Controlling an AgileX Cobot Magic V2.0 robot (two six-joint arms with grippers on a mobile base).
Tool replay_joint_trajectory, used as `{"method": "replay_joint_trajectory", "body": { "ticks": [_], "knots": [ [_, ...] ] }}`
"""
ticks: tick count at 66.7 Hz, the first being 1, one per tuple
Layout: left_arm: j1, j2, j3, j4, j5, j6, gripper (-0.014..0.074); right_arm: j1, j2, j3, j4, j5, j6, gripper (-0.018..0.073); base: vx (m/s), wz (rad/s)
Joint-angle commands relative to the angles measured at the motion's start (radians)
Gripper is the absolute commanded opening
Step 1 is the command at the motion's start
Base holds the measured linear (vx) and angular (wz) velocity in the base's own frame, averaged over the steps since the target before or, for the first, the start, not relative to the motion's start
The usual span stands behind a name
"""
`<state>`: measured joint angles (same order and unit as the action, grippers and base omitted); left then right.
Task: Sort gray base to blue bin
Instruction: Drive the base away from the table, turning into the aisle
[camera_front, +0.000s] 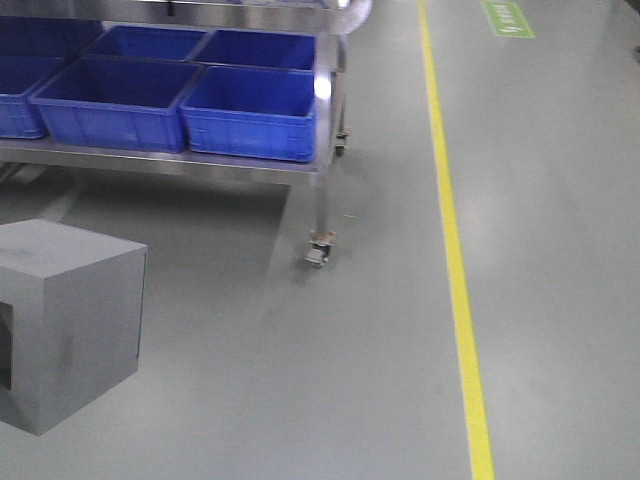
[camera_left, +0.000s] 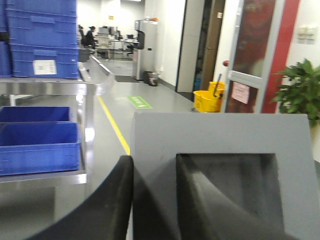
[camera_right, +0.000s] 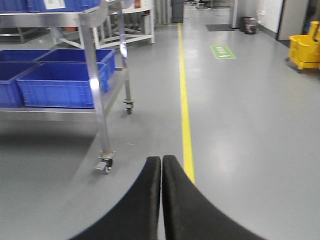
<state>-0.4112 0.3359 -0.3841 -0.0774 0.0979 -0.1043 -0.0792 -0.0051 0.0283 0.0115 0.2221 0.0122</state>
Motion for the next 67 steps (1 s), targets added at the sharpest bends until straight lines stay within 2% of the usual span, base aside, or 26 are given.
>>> {"method": "replay_joint_trajectory", "body": {
  "ticks": [1,67],
  "knots": [
    [-0.003,0.007,-0.036,-0.011,-0.106,-0.009,0.0002,-0.002,0.018,0.002,-0.004,-0.072,-0.012,-0.0005,0.27,0.36],
    [-0.003,0.007,-0.036,-0.011,-0.106,-0.009,0.0002,-0.002,0.018,0.002,-0.004,-0.072,-0.012,-0.0005,0.26,0.61]
  ]
}}
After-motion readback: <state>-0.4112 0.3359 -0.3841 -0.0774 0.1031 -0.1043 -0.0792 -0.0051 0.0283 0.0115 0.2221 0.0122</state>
